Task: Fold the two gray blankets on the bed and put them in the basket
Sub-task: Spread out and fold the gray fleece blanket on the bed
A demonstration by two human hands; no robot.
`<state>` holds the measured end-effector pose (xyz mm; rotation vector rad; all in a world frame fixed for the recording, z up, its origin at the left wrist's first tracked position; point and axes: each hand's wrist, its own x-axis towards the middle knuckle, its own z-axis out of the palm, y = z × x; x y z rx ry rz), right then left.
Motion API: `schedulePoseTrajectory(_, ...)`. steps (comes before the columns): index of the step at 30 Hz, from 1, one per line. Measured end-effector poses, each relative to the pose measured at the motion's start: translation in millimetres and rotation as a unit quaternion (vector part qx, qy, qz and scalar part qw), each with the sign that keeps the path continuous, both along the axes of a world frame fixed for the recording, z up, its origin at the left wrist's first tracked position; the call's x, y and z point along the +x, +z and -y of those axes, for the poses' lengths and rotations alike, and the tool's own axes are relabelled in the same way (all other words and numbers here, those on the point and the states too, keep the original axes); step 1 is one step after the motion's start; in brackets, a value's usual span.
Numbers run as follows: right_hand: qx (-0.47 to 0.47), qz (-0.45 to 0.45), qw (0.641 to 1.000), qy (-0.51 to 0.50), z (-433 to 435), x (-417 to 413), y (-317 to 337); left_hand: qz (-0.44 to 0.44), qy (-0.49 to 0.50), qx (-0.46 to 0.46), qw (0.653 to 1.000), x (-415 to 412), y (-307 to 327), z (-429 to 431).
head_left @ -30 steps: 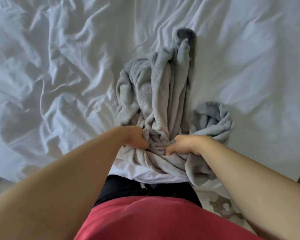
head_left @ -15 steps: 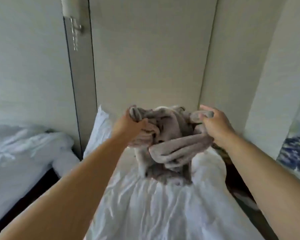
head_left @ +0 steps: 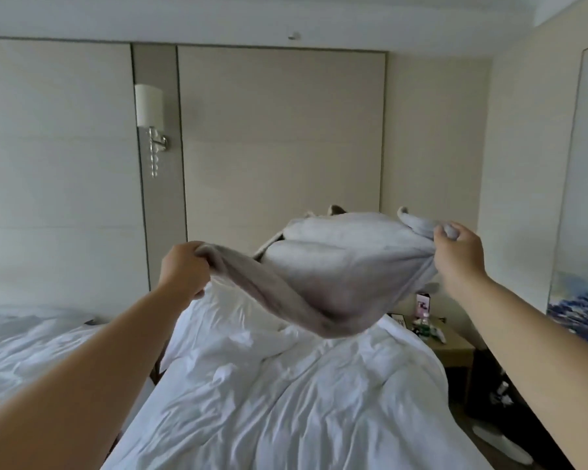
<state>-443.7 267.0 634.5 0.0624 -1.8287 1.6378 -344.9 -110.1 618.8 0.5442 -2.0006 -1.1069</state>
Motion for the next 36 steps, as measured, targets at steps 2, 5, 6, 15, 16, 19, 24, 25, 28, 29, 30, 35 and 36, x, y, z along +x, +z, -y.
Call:
schedulePoseTrajectory(2, 0.006, 0.022, 1.0, 0.011, 2, 4, -22, 0.018, 0.0, -0.034, 0.999, 7, -20, -6)
schedulePoseTrajectory(5, 0.021, 0.067, 0.997, 0.023, 2, 6, -66, 0.075, -0.011, -0.06, 0.995, 17, -58, -13)
schedulePoseTrajectory(6, 0.034, 0.086, 0.995, 0.031, 1, 6, -85, 0.105, -0.015, -0.067, 0.992, 19, -74, -14)
schedulePoseTrajectory(15, 0.093, 0.362, 0.923, 0.092, -5, 65, -327, 0.43, -0.08, 0.027, 0.899, 75, -299, -44)
schedulePoseTrajectory(16, 0.103, 0.388, 0.911, 0.101, -4, 79, -352, 0.465, -0.078, 0.061, 0.88, 89, -320, -48)
schedulePoseTrajectory(19, 0.124, 0.456, 0.875, 0.102, -2, 117, -417, 0.502, -0.057, 0.183, 0.843, 133, -366, -64)
schedulePoseTrajectory(24, -0.076, 0.54, 0.835, 0.072, -1, 164, -456, 0.369, 0.003, 0.365, 0.855, 179, -401, -91)
schedulePoseTrajectory(25, -0.139, 0.55, 0.821, 0.068, 0, 169, -457, 0.334, 0.017, 0.383, 0.861, 185, -403, -95)
schedulePoseTrajectory(28, -0.214, 0.561, 0.791, 0.116, 4, 182, -457, 0.239, 0.03, 0.489, 0.838, 196, -404, -108)
schedulePoseTrajectory(29, -0.192, 0.564, 0.79, 0.146, 6, 183, -456, 0.226, 0.014, 0.545, 0.807, 197, -404, -112)
schedulePoseTrajectory(30, -0.154, 0.563, 0.796, 0.161, 7, 182, -455, 0.227, -0.007, 0.588, 0.777, 198, -402, -116)
schedulePoseTrajectory(35, -0.055, 0.449, 0.889, 0.078, 13, 161, -417, 0.198, -0.104, 0.6, 0.768, 184, -384, -123)
schedulePoseTrajectory(36, -0.037, 0.413, 0.907, 0.071, 16, 158, -404, 0.19, -0.108, 0.574, 0.789, 179, -377, -126)
